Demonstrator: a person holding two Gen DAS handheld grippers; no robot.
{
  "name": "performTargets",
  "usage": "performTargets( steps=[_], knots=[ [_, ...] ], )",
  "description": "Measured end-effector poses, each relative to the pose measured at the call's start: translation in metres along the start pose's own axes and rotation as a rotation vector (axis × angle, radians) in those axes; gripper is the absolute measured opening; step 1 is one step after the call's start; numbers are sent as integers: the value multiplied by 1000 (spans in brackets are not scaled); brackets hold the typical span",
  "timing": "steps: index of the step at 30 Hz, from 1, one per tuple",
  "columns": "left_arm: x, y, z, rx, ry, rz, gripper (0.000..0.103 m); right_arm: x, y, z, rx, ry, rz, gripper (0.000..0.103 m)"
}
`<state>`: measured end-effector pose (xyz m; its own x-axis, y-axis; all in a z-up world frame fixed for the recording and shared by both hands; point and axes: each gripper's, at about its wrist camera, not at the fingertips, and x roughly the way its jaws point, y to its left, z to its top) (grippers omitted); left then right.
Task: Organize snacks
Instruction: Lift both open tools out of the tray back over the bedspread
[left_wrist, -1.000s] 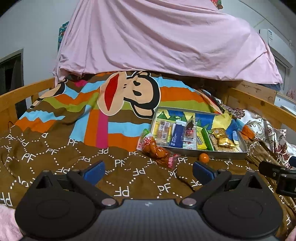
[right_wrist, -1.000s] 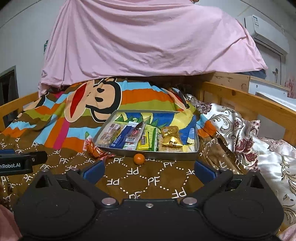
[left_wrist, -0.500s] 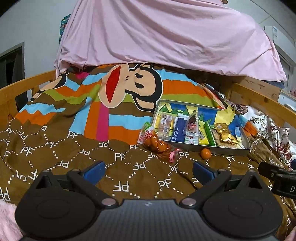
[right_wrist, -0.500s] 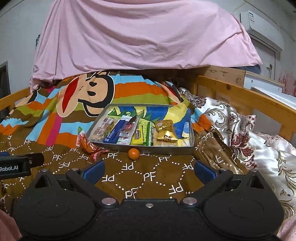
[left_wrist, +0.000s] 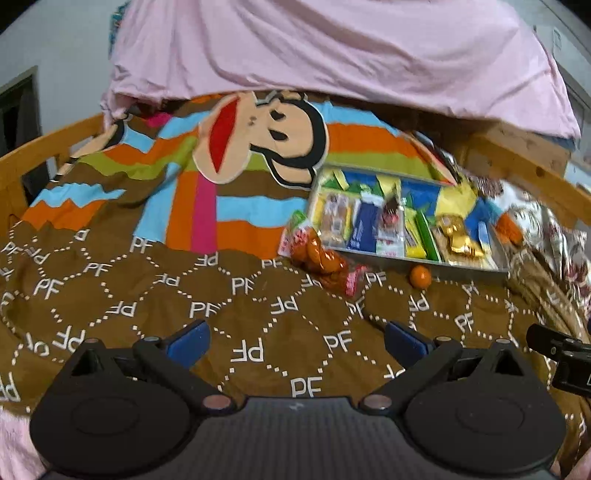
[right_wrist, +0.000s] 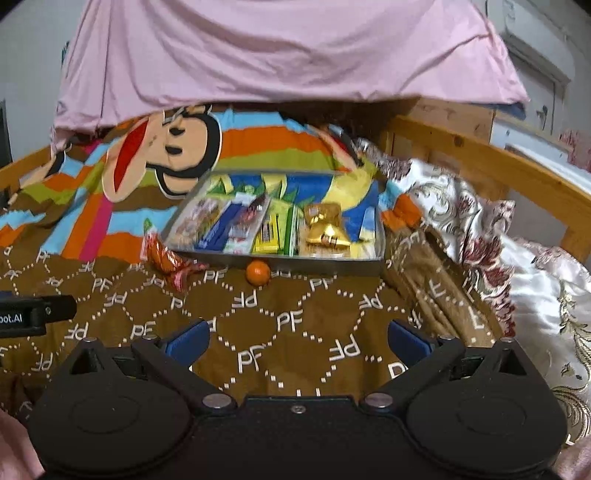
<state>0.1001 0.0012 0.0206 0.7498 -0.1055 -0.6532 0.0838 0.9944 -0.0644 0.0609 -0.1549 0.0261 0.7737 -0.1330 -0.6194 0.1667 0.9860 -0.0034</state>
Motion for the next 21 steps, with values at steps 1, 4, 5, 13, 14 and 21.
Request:
performTargets(
  steps=[1,4,5,13,14,21],
  knots=[
    [4,0,2,7,12,-7,102,2,0,0,-3,8,0,102],
    [15,1,11,19,52,-30,102,11,0,5,-23,22,-14,102],
    [19,1,15,25,66,-43,102,14,0,7,-30,21,-29,102],
    [54,-8,42,152,84,-25,102,43,-6,26,-48,18,-75,102],
    [59,-10,45,166,83,-24,103,48,-5,29,-62,21,-72,102],
    [88,-25,48,237,85,-29,102,74,-2,44,-171,-8,-68,102]
  ],
)
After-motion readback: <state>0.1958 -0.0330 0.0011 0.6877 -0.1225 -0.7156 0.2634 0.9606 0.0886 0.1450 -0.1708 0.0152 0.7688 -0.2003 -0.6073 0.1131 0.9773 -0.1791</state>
